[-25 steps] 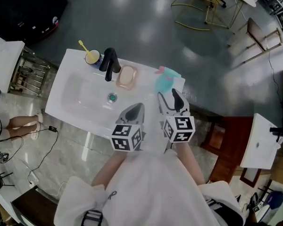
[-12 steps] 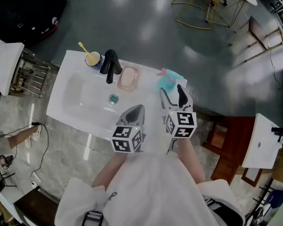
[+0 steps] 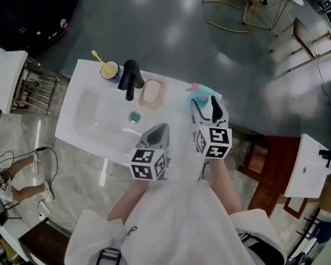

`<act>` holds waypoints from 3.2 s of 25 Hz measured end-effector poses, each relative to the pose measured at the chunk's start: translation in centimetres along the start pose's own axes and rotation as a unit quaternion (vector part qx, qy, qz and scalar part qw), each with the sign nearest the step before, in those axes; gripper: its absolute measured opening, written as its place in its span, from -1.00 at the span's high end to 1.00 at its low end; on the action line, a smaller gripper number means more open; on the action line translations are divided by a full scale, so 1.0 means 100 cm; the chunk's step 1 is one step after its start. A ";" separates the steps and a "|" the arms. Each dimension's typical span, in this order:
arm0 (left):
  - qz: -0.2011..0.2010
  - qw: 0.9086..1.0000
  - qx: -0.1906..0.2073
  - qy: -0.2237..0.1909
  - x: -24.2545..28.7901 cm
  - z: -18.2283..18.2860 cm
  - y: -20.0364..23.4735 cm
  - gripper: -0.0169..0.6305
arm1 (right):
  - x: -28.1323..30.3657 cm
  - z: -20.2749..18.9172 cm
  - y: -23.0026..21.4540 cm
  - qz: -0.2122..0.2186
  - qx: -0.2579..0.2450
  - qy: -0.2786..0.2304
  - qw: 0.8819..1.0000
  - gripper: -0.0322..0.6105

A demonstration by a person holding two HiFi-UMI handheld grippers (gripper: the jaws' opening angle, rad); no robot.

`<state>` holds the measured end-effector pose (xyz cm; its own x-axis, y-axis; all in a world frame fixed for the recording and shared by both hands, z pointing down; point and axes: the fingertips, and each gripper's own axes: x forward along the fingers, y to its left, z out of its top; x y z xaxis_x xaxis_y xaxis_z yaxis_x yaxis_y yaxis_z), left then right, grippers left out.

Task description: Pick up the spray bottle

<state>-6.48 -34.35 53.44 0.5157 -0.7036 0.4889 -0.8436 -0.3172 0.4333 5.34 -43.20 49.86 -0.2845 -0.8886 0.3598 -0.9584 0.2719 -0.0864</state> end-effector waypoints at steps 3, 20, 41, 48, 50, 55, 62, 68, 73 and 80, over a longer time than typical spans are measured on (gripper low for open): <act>-0.003 1.000 0.001 0.004 0.002 -0.001 0.000 0.87 | 0.004 0.001 -0.001 -0.003 -0.001 -0.001 1.000 0.02; -0.002 1.000 0.000 0.015 0.010 -0.001 0.014 0.87 | 0.028 0.002 -0.011 -0.022 -0.007 0.005 1.000 0.02; 0.001 1.000 -0.001 0.024 0.018 0.005 0.032 0.87 | 0.051 -0.001 -0.013 -0.039 -0.014 0.022 0.999 0.02; -0.004 1.000 -0.001 0.025 0.020 0.006 0.032 0.87 | 0.053 -0.005 -0.011 -0.040 -0.023 0.033 0.998 0.02; -0.005 1.000 0.000 0.025 0.021 0.006 0.031 0.87 | 0.054 -0.005 -0.011 -0.039 -0.023 0.035 0.998 0.02; -0.009 1.000 0.000 0.027 0.022 0.005 0.029 0.87 | 0.056 -0.006 -0.010 -0.030 -0.024 0.043 0.998 0.02; -0.012 1.000 0.002 0.027 0.022 0.004 0.026 0.87 | 0.056 -0.006 -0.011 -0.032 -0.026 0.041 0.998 0.02; -0.006 1.000 0.001 0.024 0.018 0.004 0.029 0.87 | 0.056 -0.005 -0.011 -0.032 -0.024 0.041 0.998 0.02; -0.005 1.000 0.003 0.022 0.015 0.003 0.028 0.87 | 0.053 -0.006 -0.009 -0.031 -0.027 0.036 0.999 0.02; -0.005 1.000 0.007 0.017 0.011 0.005 0.027 0.87 | 0.046 -0.001 -0.005 -0.030 -0.030 0.025 0.999 0.02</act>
<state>-8.23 -36.30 54.77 0.5287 -0.6780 0.5106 -0.8403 -0.3332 0.4276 4.54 -47.40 51.62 -0.2239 -0.8851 0.4079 -0.9702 0.2421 -0.0072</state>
